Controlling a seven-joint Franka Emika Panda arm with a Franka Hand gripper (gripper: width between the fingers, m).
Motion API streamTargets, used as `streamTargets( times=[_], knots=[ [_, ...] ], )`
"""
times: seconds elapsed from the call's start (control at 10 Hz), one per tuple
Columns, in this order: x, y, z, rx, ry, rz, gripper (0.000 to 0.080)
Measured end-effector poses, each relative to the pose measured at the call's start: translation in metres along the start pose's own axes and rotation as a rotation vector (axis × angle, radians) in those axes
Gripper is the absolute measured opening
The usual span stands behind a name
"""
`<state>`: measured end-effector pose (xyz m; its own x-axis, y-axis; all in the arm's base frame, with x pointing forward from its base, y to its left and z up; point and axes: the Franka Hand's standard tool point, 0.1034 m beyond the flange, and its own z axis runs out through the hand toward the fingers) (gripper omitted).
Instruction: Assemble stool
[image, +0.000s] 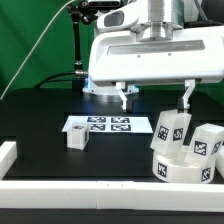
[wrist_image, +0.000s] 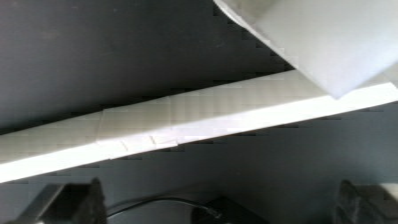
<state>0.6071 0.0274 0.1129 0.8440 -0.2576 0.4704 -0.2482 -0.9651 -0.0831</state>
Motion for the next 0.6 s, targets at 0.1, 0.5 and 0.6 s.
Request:
streamTargets(
  times=[0.1,0.5,0.6],
  knots=[
    [-0.0001,0.0,0.0001,0.0,0.0,0.0,0.0649],
    [-0.0022,0.0041,0.0024,-0.002,-0.048,0.027,0.0649],
    [-0.0097,0.0052,0.0041,-0.004,-0.168,0.109,0.0649]
  ],
)
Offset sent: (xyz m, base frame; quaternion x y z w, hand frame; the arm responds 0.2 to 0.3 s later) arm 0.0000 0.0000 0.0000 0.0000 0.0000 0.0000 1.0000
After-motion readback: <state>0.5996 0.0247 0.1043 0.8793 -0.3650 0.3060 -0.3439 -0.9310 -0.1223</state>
